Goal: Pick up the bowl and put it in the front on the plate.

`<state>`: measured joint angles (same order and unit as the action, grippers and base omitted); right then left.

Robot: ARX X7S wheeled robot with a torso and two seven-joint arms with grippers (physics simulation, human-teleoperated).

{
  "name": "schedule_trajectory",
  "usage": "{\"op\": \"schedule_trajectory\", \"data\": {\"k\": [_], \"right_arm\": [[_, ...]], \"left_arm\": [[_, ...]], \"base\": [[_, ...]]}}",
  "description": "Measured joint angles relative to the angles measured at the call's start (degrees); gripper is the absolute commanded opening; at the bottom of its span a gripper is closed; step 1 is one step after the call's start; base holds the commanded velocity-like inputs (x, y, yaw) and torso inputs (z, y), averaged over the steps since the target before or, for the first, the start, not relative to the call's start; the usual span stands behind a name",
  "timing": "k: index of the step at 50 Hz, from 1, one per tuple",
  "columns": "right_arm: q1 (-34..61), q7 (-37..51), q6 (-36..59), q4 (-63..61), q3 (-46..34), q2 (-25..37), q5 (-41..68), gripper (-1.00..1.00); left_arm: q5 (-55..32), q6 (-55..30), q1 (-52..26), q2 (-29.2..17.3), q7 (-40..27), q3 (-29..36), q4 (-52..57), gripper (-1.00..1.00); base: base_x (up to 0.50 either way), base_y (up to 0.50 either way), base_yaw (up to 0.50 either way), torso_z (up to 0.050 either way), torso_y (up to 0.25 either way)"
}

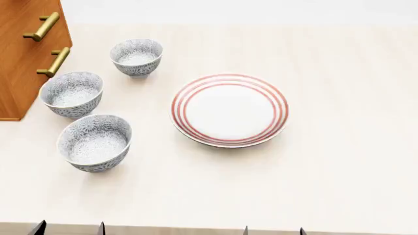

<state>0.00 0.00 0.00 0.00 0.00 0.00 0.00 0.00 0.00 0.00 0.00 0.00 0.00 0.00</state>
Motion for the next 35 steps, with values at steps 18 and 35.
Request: {"op": "schedule_trajectory", "data": {"k": [18, 35], "right_arm": [[0.10, 2.60, -0.15, 0.59, -2.73, 2.19, 2.30, 1.00], [-1.48, 4.59, -13.64, -1.58, -4.63, 3.93, 3.47, 1.00]], "left_arm": [[-2.62, 1.48, 0.39, -2.36, -2.29, 2.84, -0.09, 1.00], [-1.18, 16.62, 2.22, -3.68, -6.91, 3.78, 2.45, 1.00]], "base": [[0.00, 0.00, 0.00, 0.000, 0.000], [0.00, 0.00, 0.00, 0.000, 0.000]]}}
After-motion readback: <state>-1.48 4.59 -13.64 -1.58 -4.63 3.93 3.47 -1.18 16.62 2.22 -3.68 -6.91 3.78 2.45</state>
